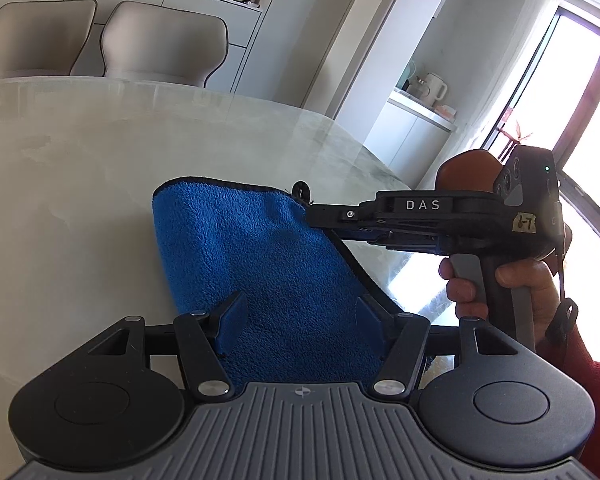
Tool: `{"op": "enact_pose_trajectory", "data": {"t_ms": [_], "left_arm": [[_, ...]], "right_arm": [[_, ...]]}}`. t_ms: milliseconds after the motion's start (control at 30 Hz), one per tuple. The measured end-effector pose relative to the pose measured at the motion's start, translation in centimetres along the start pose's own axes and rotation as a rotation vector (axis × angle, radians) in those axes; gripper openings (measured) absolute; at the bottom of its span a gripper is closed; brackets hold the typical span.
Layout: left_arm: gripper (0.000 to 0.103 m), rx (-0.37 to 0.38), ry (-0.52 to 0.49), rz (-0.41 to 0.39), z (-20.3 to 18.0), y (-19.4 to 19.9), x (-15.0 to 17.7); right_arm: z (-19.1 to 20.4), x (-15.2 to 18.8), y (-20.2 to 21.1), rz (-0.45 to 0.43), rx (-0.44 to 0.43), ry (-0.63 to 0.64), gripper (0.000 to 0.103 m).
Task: Fold towel
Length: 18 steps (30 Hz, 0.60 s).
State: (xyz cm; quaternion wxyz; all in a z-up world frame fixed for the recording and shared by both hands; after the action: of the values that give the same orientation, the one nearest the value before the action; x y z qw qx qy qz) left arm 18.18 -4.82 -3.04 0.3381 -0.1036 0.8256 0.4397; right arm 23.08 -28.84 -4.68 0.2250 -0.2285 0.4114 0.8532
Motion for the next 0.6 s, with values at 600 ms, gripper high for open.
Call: {"op": "enact_pose_trajectory", "data": {"t_ms": [600], "left_arm": [[0.064,0.009,0.011,0.000,0.2,0.2,-0.2]], "right_arm": [[1.7,0.8,1.1,-0.049,0.018,0.113,0.008]]}}
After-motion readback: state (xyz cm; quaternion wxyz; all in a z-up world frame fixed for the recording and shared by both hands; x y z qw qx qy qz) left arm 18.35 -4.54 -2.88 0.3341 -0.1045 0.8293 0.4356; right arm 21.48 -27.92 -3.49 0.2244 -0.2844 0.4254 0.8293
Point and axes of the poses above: each gripper's, at about its wrist camera, not at the fingertips, and y roughly against the way its jaws point, z to its left, x to its underside, the point moved 1 cm from there along -y, roughly the way its jaws point, and after that the axes turned 7 degrees about z, right-handed, at the moved point
